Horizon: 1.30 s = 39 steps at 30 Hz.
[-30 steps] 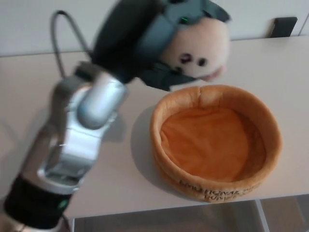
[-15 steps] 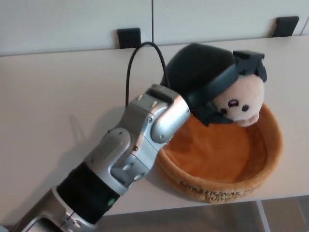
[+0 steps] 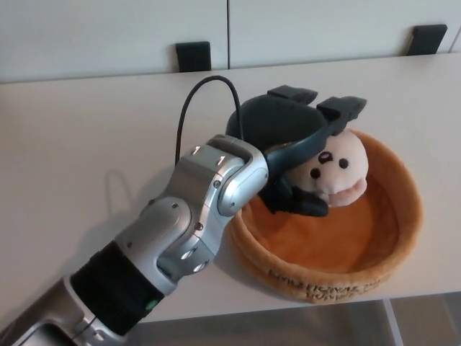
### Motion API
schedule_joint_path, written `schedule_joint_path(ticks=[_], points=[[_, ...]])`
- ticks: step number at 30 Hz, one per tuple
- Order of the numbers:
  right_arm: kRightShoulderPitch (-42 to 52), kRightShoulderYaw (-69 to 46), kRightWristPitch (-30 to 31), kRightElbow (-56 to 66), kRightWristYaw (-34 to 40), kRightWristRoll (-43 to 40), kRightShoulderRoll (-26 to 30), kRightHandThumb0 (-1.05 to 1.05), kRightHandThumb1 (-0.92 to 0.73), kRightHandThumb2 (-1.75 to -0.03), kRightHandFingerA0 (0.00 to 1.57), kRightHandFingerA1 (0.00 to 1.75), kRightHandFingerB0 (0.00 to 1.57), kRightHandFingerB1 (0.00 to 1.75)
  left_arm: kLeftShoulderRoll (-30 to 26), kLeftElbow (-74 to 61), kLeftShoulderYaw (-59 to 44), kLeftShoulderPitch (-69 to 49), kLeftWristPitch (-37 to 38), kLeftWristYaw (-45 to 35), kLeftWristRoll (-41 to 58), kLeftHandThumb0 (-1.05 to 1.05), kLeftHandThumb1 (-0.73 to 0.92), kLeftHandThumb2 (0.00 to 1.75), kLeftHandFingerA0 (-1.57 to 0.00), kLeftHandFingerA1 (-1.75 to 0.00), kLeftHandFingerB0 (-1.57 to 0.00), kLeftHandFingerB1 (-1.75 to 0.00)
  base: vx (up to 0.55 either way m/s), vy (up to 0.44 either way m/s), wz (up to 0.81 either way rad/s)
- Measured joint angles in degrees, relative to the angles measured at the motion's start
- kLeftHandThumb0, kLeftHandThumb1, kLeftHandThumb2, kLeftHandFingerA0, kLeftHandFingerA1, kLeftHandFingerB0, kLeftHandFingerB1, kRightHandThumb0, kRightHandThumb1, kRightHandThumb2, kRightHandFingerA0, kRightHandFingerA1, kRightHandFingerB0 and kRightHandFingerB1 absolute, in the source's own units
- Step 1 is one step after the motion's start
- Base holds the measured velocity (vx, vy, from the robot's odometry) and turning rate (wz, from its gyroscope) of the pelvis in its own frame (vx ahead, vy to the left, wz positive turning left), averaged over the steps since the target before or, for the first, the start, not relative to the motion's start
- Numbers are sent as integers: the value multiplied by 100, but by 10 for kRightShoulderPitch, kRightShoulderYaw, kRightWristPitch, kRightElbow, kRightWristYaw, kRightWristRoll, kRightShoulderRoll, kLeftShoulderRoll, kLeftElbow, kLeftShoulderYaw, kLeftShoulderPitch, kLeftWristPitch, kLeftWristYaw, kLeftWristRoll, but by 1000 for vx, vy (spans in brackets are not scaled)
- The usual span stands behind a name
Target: The robot walks towards a table in front, picks a dumpling toy with left hand and puts it in an orange round plate
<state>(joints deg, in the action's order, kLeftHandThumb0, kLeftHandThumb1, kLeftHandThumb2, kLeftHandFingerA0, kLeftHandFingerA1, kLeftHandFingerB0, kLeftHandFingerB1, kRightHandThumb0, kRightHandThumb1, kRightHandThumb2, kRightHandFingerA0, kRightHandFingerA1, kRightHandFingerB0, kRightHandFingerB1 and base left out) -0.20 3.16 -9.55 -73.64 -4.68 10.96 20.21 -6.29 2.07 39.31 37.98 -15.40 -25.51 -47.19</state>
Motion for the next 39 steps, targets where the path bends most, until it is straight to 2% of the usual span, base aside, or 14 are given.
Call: schedule_joint_path(ticks=[2,3,4,5,6,9,12,13,23,24,25,28,29,39], points=[[0,0,0,0,0,0,0,-28,-66,-59,63,46,49,39,-5,-5,5,0,-7,-15,-4,-96,80,129,0,-10,0,-9,0,0,0],[0,1,0,0,0,0,0,-28,-67,-59,63,46,48,38,-9,-10,8,0,-14,-27,-9,-104,92,87,0,-6,0,-8,0,0,0],[1,2,0,0,0,0,0,-28,-67,-59,63,46,48,38,-12,-15,12,0,-19,-37,-14,-104,92,87,0,-6,0,-8,0,0,0],[2,3,0,0,0,0,0,-29,-67,-59,63,45,49,38,-14,-19,15,0,-24,-47,-18,-101,75,124,0,-6,0,-5,0,0,0],[2,4,0,0,0,0,0,-28,-67,-60,63,46,49,38,-18,-24,20,0,-31,-60,-22,-105,92,79,0,-1,0,0,0,0,0],[2,6,0,-1,0,0,0,-28,-69,-60,63,46,49,38,-26,-26,29,0,-42,-87,-31,-105,92,72,0,-3,0,0,0,0,0],[0,6,0,-1,0,0,0,-28,-67,-59,63,46,49,38,-34,-27,34,8,-54,-121,-41,-105,91,71,0,-4,0,0,0,0,0],[-1,6,0,-1,0,0,0,-28,-67,-59,64,45,49,38,-35,-27,34,10,-56,-124,-43,-105,70,122,0,0,0,-1,0,0,0],[-21,0,4,-1,-1,-1,1,-26,-66,-60,61,44,48,37,-44,-26,30,41,-78,-175,-66,-105,78,122,0,-3,0,-1,0,0,0],[-21,-1,5,-1,-1,-1,1,-36,-54,-73,59,53,45,46,-44,-26,30,41,-78,-176,-66,-105,69,111,0,-3,0,0,0,0,0],[-21,-1,5,-1,-1,-1,1,-26,-63,-59,66,46,49,38,-43,-27,29,40,-78,-174,-69,-72,41,72,0,-2,0,0,0,0,0],[-28,-2,8,0,-1,-2,1,-25,-64,-59,66,47,48,38,-37,-25,23,37,-74,-149,-71,-48,40,63,0,0,0,0,0,0,0],[-30,-3,9,0,-1,-2,1,-26,-63,-59,65,47,49,38,-35,-25,21,37,-71,-141,-71,-17,46,54,0,0,0,0,0,0,0],[-46,-6,11,0,-6,-1,1,-34,-54,-72,62,53,44,45,-41,-36,-1,45,-40,-128,-55,-20,47,54,0,0,0,0,0,0,0]])
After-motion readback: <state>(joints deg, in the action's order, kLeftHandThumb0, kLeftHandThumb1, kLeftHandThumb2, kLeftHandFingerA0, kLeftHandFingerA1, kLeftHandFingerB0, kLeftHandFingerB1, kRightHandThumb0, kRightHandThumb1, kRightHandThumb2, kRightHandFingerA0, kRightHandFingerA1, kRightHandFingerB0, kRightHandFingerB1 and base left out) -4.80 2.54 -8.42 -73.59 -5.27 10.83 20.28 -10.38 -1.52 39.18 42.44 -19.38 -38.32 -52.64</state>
